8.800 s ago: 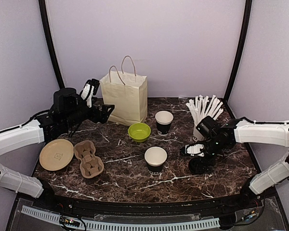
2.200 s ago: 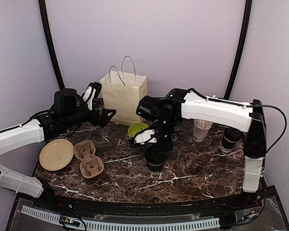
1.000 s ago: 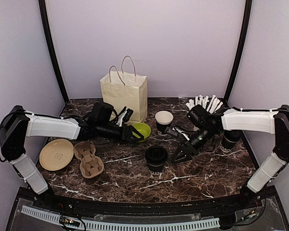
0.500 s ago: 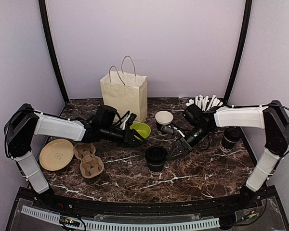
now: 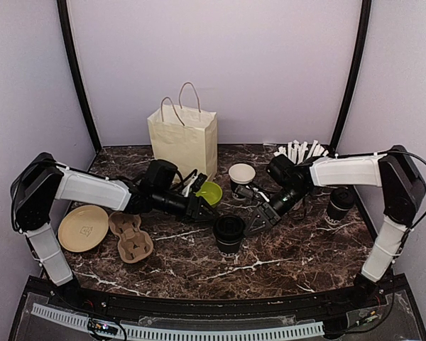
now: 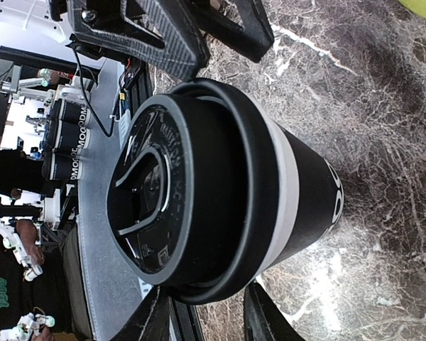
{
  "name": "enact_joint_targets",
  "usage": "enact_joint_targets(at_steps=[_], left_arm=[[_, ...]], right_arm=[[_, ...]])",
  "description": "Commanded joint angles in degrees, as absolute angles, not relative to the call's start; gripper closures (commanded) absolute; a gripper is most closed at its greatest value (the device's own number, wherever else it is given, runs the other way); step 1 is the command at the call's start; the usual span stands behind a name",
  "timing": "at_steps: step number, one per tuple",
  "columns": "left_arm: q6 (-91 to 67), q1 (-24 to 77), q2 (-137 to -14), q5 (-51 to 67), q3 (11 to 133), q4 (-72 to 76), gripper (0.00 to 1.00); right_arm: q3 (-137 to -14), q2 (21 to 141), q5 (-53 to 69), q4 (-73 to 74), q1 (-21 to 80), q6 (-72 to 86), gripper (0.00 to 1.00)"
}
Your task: Pack the takeout coffee
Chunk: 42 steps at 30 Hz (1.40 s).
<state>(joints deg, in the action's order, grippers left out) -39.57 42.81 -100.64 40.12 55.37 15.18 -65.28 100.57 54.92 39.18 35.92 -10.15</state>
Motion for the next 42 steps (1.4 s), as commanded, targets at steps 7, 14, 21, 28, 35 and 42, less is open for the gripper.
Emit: enact_joint_targets(at_steps=[7,14,21,28,35,42], left_arm=[[-33.98,43.53,-102.69,38.58,57.49,9.04,0.62],[-27.31,44.42,-103.56,29.66,54.64,3.36,0.65],[-25.66,44.51,-105.50,23.27,51.66,2.53,0.68],[-25.47,44.68,-102.85,24.35,53.74,4.32,0.69],[-26.31,45.23,-100.64,24.61,54.90,5.55,0.68],[-25.69,45.33,-96.94,26.57,58.94,8.72,0.67]], right_arm=[[-67.44,103.52,54.23,39.94,35.33,-9.40,0.64],[-67.94,107.83,48.34,39.32,35.33,-6.16,0.63],[-68.22,111.97,34.27,40.21,35.45,-3.15,0.64],[-68.69,112.78,29.66,41.04,35.42,-2.61,0.66],[-71.09,113.29,29.89,42.69,35.60,-5.09,0.71],[-76.09,107.97,47.99,49.17,36.27,-15.80,0.57]])
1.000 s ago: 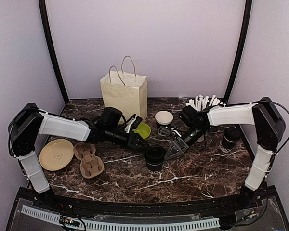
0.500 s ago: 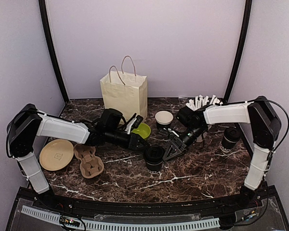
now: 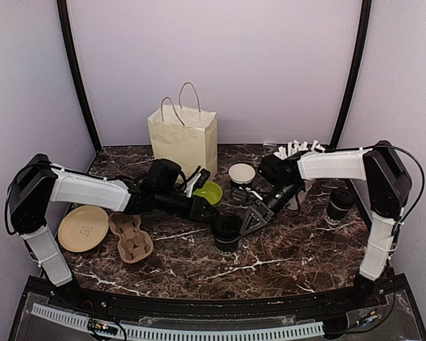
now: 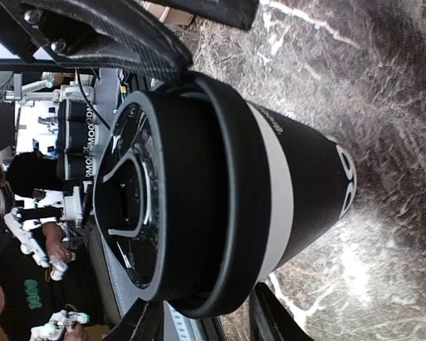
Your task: Pack the takeout coffee
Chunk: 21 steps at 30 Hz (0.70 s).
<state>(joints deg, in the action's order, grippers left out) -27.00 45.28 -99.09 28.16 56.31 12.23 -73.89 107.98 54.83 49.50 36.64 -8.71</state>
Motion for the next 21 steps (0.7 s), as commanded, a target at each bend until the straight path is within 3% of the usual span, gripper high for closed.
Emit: enact_joint_targets(at_steps=[1,8,15,21], left_arm=[[-25.81,45.35,-97.03,26.69,59.57,8.71,0.67],[-25.95,45.33,-97.42,25.87,62.64,10.49,0.62],[-27.29,45.35,-93.92,23.49,61.60,9.65,0.55],[-29.02,45.35,-85.37,23.54,56.55,-0.16,0.42]], right_arm=[[-76.26,107.44,48.80,49.69,36.37,-16.25,0.54],[-74.97,105.91,51.75,51.76,37.20,-18.50,0.42],[-76.80,104.76,50.71,56.49,37.44,-22.50,0.39],[-82.27,104.73,46.87,60.23,35.83,-23.65,0.43]])
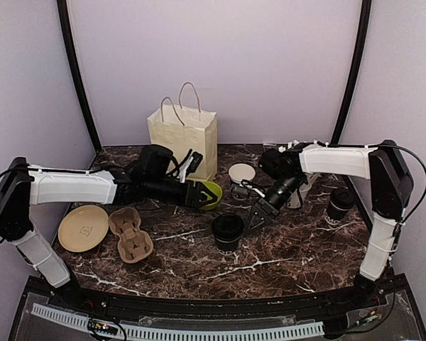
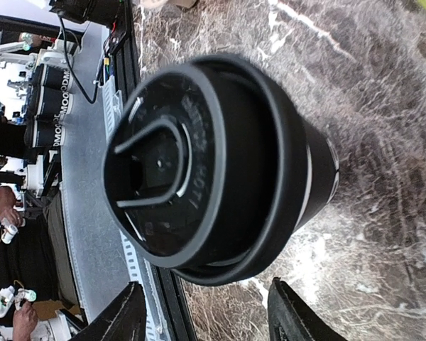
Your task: Pack the takeout coffee
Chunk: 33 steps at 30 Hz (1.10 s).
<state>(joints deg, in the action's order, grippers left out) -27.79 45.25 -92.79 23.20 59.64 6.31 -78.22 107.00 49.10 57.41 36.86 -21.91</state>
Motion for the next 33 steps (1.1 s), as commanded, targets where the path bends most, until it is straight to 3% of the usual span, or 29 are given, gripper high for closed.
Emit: enact_joint_targets(at_steps=[1,6,12,33], left_arm=[[-29.60,45.39,-83.77,24.20,55.70,-0.87,0.40],[-32.98,46.41,-80.20,28.18,50.30,-0.71,0.29],[-35.03,49.85,-82.23,29.44,48.79,1.79,0.28],[-36.76,51.11,-91.16,31.01,51.51,4.99,0.30]], right_arm=[[-83.11,104.89,46.63,60.26,35.52,-23.54,0.44],[-86.90,107.38,43.25,57.87,33.93,-19.89,0.52],[-91.25,111.31,40.83,55.79,32.73,-16.37,0.60],[-90.68,114.59,48.19,56.13,32.80,-16.33,0.56]])
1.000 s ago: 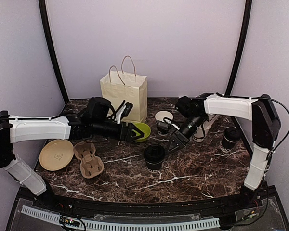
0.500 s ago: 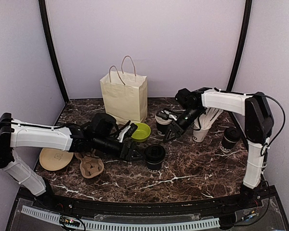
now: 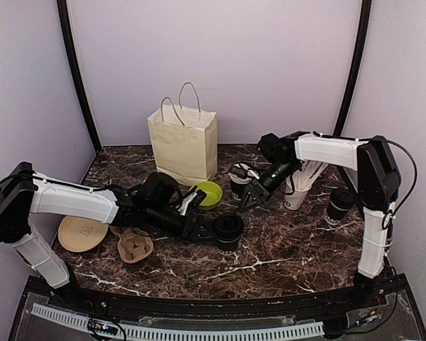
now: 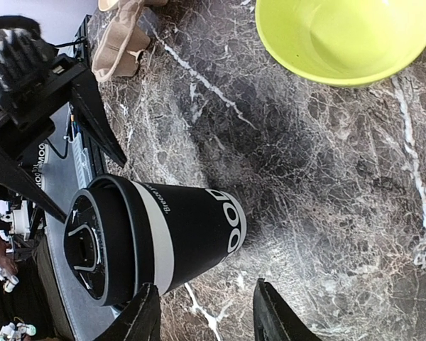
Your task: Pack the takeout coffee
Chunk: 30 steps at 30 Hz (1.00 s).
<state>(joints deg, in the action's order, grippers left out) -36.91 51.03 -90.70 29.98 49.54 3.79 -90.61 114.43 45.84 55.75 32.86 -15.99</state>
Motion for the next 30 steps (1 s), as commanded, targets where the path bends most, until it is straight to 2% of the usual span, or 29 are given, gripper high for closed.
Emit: enact_joint_targets(at_steps=[1,24,30], left_arm=[[-36.59,51.13,-91.28,31.06,51.77,5.00,0.30],[-34.55,50.39,-96.20,28.06,54.56,0.38,0.34],[-34.34,49.58,-97.51,27.25,54.40,-1.55,0.37]], right_arm=[[-90.54,114.65,48.31,56.25,32.91,-16.50,0.56],[-88.73,116.20,49.66,57.17,36.00,-18.13,0.53],[-87.59,118.15,42.47,54.87,36.21,-14.41,0.55]])
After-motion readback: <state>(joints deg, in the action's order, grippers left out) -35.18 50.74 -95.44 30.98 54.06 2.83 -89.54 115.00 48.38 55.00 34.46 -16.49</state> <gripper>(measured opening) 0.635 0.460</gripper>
